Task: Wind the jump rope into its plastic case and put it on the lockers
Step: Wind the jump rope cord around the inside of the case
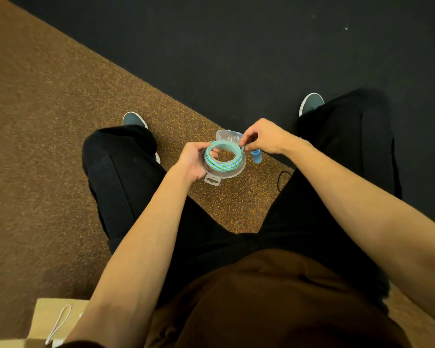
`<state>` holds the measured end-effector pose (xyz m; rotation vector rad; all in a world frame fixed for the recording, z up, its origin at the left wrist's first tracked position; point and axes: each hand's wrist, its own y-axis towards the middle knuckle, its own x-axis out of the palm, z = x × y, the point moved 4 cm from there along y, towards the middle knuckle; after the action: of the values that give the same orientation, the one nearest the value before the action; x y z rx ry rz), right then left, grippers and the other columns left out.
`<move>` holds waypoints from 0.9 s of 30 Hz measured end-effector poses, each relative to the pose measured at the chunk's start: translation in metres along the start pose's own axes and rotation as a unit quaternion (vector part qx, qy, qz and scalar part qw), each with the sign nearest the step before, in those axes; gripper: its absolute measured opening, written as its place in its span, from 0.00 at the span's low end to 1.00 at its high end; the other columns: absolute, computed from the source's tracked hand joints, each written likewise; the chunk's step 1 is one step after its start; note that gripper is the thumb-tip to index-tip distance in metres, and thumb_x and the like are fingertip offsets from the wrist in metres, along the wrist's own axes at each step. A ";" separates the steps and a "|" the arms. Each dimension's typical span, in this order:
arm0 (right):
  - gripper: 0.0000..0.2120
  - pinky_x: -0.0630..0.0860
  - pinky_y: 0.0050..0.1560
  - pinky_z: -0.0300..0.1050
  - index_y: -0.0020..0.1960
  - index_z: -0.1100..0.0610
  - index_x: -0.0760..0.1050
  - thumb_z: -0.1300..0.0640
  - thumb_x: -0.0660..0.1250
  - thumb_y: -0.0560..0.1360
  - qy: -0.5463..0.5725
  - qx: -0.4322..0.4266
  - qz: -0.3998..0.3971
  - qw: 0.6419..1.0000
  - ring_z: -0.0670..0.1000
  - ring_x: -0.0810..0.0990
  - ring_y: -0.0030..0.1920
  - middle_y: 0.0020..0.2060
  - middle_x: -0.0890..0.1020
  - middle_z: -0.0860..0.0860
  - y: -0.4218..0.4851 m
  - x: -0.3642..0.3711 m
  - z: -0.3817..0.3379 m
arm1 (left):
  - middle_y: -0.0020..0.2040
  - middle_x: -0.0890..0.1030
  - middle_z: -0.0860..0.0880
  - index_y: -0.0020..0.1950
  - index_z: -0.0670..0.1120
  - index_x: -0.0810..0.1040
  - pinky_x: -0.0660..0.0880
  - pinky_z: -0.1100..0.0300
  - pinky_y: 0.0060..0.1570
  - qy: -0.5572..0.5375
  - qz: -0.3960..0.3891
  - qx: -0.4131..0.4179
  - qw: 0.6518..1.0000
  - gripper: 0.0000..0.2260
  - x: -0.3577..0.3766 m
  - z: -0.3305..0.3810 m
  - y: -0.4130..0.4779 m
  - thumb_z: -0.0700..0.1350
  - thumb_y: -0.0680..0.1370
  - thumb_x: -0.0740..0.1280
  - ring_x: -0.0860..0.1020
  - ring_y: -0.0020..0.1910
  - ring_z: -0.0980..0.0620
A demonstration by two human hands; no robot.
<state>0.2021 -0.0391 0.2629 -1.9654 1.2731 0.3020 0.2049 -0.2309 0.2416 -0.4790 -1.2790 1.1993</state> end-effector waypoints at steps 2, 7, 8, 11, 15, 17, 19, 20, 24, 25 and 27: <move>0.07 0.75 0.44 0.38 0.45 0.55 0.85 0.63 0.76 0.68 -0.007 0.009 0.028 1.000 0.41 0.79 0.37 0.39 0.85 0.50 -0.002 0.001 -0.001 | 0.33 0.68 0.45 0.48 0.35 0.71 0.70 0.66 0.25 -0.007 0.002 0.001 1.000 0.10 0.001 0.000 0.000 0.39 0.79 0.52 0.69 0.21 0.55; 0.07 0.74 0.40 0.39 0.43 0.54 0.86 0.62 0.74 0.67 -0.011 0.059 0.106 0.992 0.43 0.76 0.30 0.29 0.79 0.48 -0.006 0.005 -0.001 | 0.28 0.71 0.46 0.47 0.36 0.70 0.70 0.66 0.25 -0.035 -0.002 0.011 0.999 0.10 0.003 0.000 0.000 0.39 0.79 0.52 0.69 0.22 0.55; 0.08 0.75 0.39 0.39 0.44 0.54 0.85 0.63 0.72 0.67 0.002 0.075 0.110 0.991 0.42 0.76 0.28 0.28 0.79 0.47 -0.006 0.007 -0.001 | 0.28 0.71 0.46 0.47 0.36 0.70 0.70 0.65 0.25 -0.039 -0.002 0.015 0.999 0.10 0.004 0.000 -0.001 0.39 0.80 0.52 0.70 0.22 0.55; 0.13 0.78 0.33 0.36 0.46 0.55 0.85 0.68 0.65 0.70 0.083 0.112 0.098 0.985 0.43 0.79 0.25 0.29 0.81 0.51 -0.003 0.016 0.000 | 0.29 0.71 0.46 0.47 0.36 0.71 0.72 0.65 0.27 -0.054 0.000 0.029 0.998 0.10 0.006 -0.001 0.001 0.39 0.80 0.53 0.71 0.22 0.55; 0.09 0.79 0.35 0.50 0.45 0.63 0.85 0.63 0.65 0.72 0.221 0.155 0.128 0.954 0.53 0.77 0.33 0.33 0.78 0.61 0.004 0.026 0.004 | 0.33 0.71 0.46 0.50 0.38 0.71 0.75 0.63 0.31 -0.068 -0.003 0.052 0.996 0.08 0.007 -0.003 0.003 0.40 0.80 0.54 0.72 0.25 0.54; 0.06 0.78 0.38 0.53 0.43 0.62 0.84 0.63 0.68 0.73 0.294 0.180 0.155 0.926 0.55 0.78 0.37 0.37 0.80 0.63 0.004 0.027 0.005 | 0.34 0.71 0.46 0.49 0.38 0.72 0.76 0.63 0.31 -0.061 0.006 0.066 0.996 0.09 0.010 -0.003 0.001 0.39 0.81 0.54 0.73 0.26 0.54; 0.06 0.80 0.44 0.55 0.47 0.62 0.84 0.64 0.68 0.74 0.338 0.191 0.171 0.906 0.56 0.80 0.42 0.44 0.83 0.63 0.004 0.028 0.007 | 0.36 0.72 0.44 0.51 0.37 0.72 0.77 0.63 0.30 -0.050 0.027 0.077 0.995 0.09 0.011 -0.005 0.001 0.39 0.81 0.54 0.72 0.29 0.53; 0.07 0.79 0.43 0.52 0.49 0.63 0.83 0.65 0.68 0.74 0.347 0.195 0.172 0.901 0.56 0.80 0.42 0.45 0.83 0.63 0.003 0.029 0.007 | 0.36 0.74 0.44 0.53 0.37 0.72 0.77 0.63 0.29 -0.041 0.042 0.083 0.995 0.09 0.011 -0.006 0.001 0.39 0.81 0.54 0.73 0.30 0.53; 0.06 0.72 0.29 0.37 0.49 0.65 0.82 0.67 0.69 0.74 0.378 0.219 0.181 0.881 0.50 0.77 0.35 0.38 0.82 0.58 0.000 0.033 0.009 | 0.31 0.80 0.43 0.56 0.38 0.72 0.77 0.61 0.30 0.039 0.086 0.109 0.990 0.10 0.005 -0.008 0.005 0.39 0.81 0.53 0.77 0.25 0.51; 0.05 0.76 0.33 0.39 0.48 0.64 0.82 0.67 0.69 0.74 0.391 0.219 0.180 0.876 0.51 0.79 0.37 0.40 0.82 0.58 0.000 0.033 0.009 | 0.30 0.81 0.44 0.55 0.39 0.73 0.79 0.60 0.32 0.055 0.086 0.109 0.989 0.10 0.005 -0.008 0.006 0.39 0.81 0.53 0.78 0.25 0.51; 0.04 0.79 0.48 0.51 0.44 0.61 0.83 0.66 0.70 0.73 0.413 0.225 0.181 0.864 0.56 0.81 0.43 0.44 0.84 0.61 0.001 0.035 0.013 | 0.31 0.83 0.44 0.54 0.40 0.75 0.80 0.55 0.39 0.092 0.082 0.110 0.986 0.10 0.006 -0.008 0.007 0.39 0.80 0.54 0.80 0.28 0.50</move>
<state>0.2199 -0.0540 0.2342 -1.4472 2.0263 -0.6954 0.2085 -0.2207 0.2365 -0.5268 -0.9521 1.3826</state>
